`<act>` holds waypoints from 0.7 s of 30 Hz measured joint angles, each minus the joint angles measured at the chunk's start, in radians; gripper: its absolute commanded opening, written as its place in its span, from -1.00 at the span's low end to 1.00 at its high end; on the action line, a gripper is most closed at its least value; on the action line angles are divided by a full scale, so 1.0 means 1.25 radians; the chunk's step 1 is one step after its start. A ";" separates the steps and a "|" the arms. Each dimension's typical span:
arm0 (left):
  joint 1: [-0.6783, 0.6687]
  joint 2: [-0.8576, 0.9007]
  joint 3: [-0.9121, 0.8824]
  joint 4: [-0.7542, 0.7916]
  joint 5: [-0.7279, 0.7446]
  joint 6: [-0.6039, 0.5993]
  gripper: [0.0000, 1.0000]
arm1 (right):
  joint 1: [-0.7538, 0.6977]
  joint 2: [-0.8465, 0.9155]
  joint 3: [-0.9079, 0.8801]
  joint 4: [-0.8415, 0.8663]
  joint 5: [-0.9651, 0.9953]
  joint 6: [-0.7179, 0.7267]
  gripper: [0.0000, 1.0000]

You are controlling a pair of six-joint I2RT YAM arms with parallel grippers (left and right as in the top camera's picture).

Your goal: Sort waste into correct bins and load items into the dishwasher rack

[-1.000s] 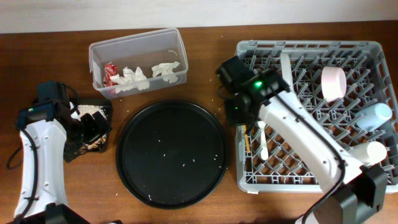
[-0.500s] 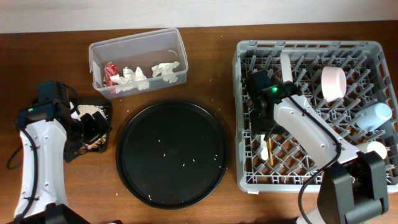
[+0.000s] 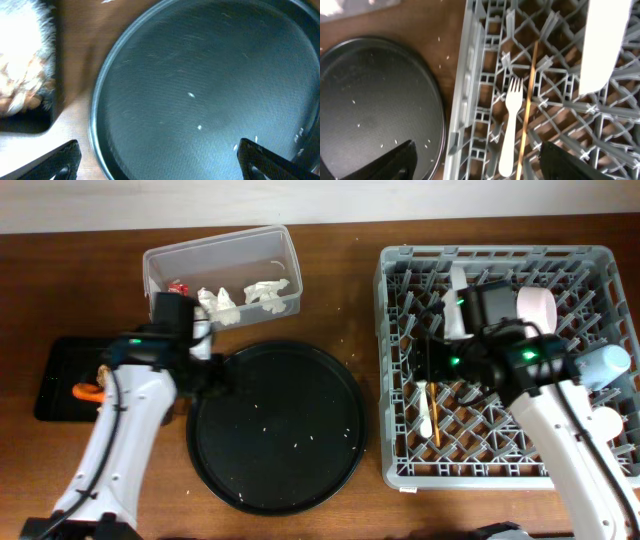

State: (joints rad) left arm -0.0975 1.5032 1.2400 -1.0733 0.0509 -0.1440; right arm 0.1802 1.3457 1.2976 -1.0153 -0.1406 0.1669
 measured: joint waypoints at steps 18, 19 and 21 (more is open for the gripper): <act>0.129 -0.525 -0.184 0.003 -0.013 0.059 0.99 | -0.133 -0.395 -0.151 -0.014 0.035 -0.067 0.97; 0.129 -0.543 -0.194 0.003 -0.014 0.058 0.99 | -0.133 -0.457 -0.186 -0.003 0.051 -0.060 0.97; 0.129 -0.692 -0.271 0.021 -0.017 0.043 0.99 | -0.133 -0.615 -0.260 -0.038 0.073 -0.049 0.97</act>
State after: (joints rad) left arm 0.0643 0.6380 0.9016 -1.0466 0.0296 -0.0906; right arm 0.0135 0.5766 0.9730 -1.0634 -0.0494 0.1059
